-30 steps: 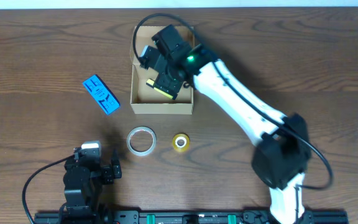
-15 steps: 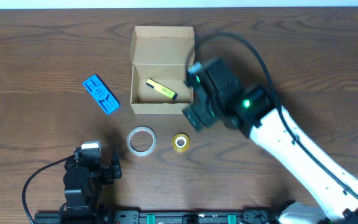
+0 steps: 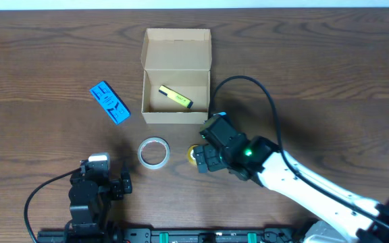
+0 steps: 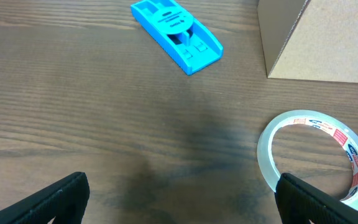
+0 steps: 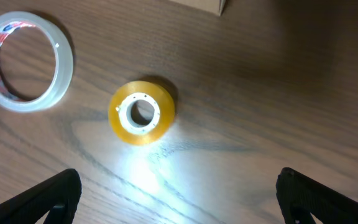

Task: Pack container
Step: 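Open the right gripper and reach down to the yellow tape roll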

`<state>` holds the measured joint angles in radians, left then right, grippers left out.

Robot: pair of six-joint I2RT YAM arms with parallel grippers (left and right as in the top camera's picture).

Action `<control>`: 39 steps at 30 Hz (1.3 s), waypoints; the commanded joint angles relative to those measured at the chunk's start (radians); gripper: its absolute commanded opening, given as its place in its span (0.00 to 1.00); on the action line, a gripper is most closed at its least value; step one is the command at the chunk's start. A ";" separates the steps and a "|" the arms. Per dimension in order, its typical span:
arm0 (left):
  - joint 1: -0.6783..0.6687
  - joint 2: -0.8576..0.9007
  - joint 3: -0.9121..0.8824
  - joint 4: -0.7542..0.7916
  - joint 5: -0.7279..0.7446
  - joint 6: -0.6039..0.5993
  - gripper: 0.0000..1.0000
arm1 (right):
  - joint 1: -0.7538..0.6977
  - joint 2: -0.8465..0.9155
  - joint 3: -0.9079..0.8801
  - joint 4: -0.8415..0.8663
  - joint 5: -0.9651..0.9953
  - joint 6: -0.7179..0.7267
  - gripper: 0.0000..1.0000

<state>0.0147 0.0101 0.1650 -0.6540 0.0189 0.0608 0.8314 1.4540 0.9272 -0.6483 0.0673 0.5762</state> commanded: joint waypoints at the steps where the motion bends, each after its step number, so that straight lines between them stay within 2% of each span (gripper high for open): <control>1: -0.005 -0.006 -0.009 -0.003 -0.008 0.014 0.95 | 0.007 0.064 -0.008 0.024 0.020 0.109 0.98; 11: -0.005 -0.006 -0.009 -0.003 -0.008 0.014 0.95 | 0.007 0.212 -0.007 0.089 0.023 0.153 0.93; 24: -0.005 -0.006 -0.009 -0.003 -0.008 0.014 0.95 | 0.007 0.299 -0.007 0.128 0.033 0.156 0.78; 31: -0.005 -0.006 -0.009 -0.003 -0.008 0.014 0.95 | 0.007 0.314 -0.007 0.128 0.033 0.155 0.53; 39: -0.005 -0.006 -0.009 -0.003 -0.008 0.014 0.95 | 0.006 0.313 -0.006 0.121 0.035 0.121 0.05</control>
<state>0.0147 0.0101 0.1650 -0.6540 0.0185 0.0605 0.8330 1.7454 0.9283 -0.5259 0.0956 0.7128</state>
